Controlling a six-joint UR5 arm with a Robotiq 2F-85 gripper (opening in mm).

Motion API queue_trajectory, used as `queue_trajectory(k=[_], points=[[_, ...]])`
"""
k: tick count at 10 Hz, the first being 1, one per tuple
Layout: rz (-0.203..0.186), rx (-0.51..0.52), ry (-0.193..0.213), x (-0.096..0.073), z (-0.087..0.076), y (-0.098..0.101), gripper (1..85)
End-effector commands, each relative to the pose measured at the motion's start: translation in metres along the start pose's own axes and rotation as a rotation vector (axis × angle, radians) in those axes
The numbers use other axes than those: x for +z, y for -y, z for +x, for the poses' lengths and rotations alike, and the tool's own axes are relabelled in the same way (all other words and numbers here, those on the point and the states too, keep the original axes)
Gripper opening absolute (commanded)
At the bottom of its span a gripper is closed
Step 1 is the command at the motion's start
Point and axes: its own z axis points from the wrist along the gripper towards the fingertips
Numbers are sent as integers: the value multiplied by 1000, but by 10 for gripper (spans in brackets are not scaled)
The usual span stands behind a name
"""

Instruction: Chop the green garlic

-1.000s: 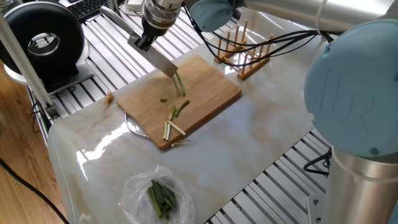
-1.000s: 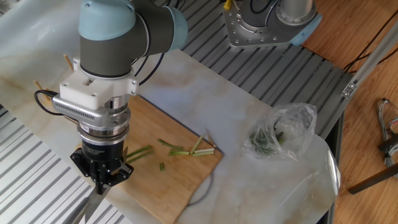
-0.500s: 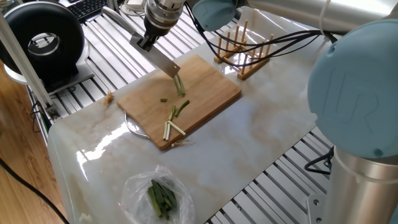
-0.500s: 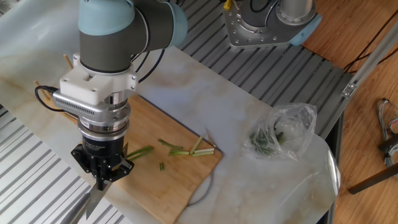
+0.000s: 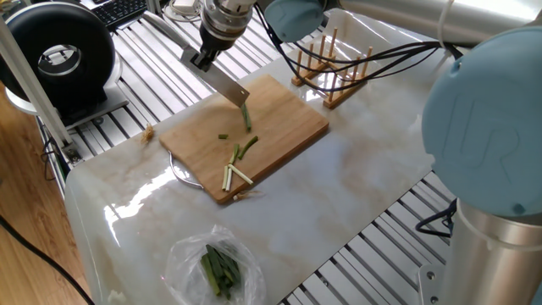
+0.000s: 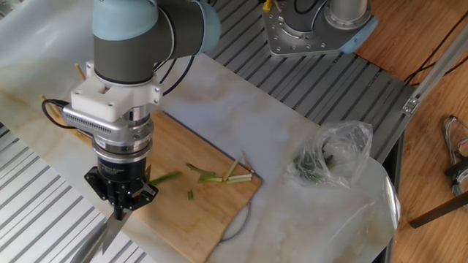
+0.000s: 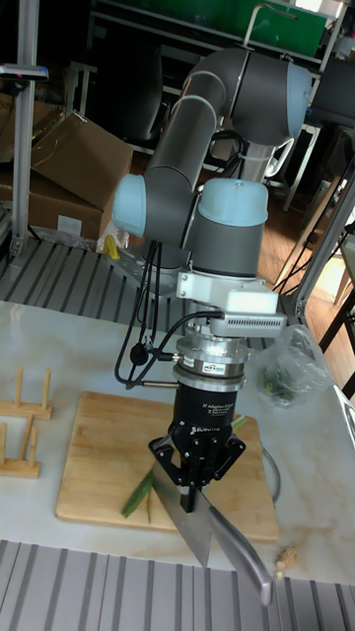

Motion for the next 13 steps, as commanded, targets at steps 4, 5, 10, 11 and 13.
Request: queue_trajectory(k=[4, 5, 10, 11, 13], points=[[-2, 12, -24, -5, 10, 3, 13], [2, 10, -25, -4, 12, 4, 13], [-1, 14, -47, -5, 19, 4, 13], [1, 13, -51, -6, 21, 5, 13], [-1, 16, -57, -9, 22, 3, 13]])
